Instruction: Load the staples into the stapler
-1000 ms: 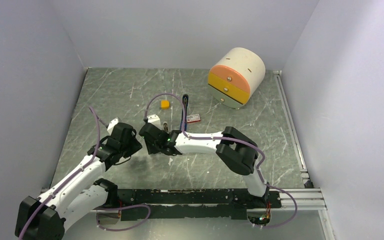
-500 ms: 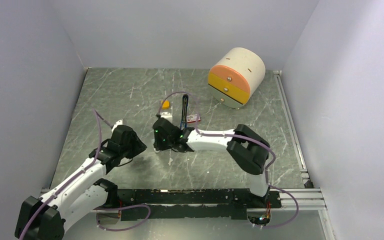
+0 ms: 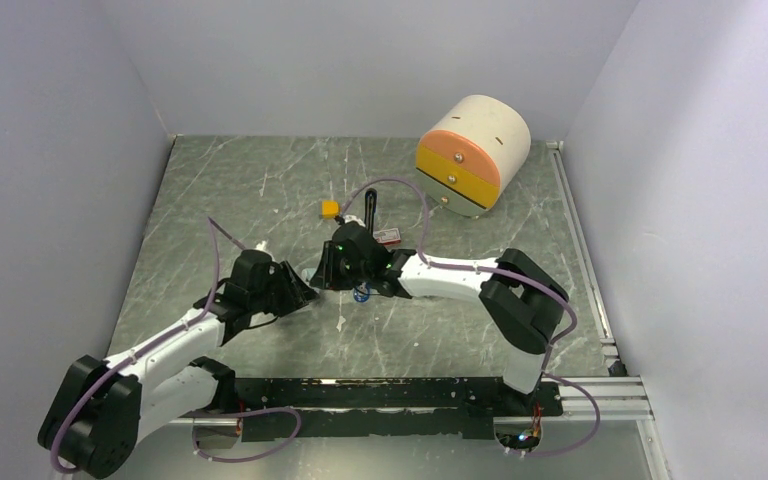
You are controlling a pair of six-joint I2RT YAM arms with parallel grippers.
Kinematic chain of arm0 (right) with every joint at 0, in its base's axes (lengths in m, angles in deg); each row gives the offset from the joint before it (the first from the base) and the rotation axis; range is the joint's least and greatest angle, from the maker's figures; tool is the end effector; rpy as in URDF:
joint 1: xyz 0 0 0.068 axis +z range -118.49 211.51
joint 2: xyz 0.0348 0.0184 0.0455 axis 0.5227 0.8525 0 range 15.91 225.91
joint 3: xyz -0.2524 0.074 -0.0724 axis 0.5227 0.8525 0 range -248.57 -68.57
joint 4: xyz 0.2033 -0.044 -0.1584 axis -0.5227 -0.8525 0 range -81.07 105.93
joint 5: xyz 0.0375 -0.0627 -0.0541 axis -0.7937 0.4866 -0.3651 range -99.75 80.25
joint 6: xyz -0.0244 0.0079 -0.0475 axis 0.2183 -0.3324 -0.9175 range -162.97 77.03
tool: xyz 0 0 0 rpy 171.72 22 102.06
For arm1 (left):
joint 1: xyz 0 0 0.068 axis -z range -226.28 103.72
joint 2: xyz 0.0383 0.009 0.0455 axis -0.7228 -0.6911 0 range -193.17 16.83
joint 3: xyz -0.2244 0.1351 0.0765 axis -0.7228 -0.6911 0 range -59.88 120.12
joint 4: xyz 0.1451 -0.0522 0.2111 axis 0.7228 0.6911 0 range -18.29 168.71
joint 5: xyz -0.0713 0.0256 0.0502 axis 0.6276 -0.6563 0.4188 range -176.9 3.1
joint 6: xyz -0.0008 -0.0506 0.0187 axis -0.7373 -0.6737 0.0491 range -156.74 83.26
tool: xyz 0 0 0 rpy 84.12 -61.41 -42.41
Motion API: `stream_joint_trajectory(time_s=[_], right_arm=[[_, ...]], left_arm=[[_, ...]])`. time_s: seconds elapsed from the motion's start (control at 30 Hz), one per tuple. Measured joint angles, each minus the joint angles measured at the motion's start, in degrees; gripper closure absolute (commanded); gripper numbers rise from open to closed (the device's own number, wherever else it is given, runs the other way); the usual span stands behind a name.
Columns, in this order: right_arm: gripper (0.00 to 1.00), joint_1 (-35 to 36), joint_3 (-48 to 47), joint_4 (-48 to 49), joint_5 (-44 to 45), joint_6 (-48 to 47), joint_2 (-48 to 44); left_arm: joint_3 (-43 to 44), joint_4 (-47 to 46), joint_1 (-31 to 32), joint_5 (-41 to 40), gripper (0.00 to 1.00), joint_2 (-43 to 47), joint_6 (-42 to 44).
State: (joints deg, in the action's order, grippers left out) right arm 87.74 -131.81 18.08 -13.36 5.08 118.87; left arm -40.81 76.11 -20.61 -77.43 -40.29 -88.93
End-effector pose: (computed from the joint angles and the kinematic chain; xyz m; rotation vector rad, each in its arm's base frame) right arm 0.2166 0.3278 0.1935 -0.2121 2.4341 0.9971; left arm 0.1660 -0.0863 0.1580 -0.4773 2.4189 -0.8409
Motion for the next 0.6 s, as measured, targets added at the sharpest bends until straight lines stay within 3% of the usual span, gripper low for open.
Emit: stream_joint_trajectory(time_s=[0.27,0.6], right_arm=[[0.84,-0.3,1.6,0.9,-0.1,0.8,-1.0],[0.84,-1.8,1.9,-1.2,-1.2,0.6,-2.7]], left_arm=[[-0.5,-4.3,0.0,2.1,0.84,-0.9,-1.3],[-2.6,-7.8,-0.1,3.4,0.89,-0.9,-1.1]])
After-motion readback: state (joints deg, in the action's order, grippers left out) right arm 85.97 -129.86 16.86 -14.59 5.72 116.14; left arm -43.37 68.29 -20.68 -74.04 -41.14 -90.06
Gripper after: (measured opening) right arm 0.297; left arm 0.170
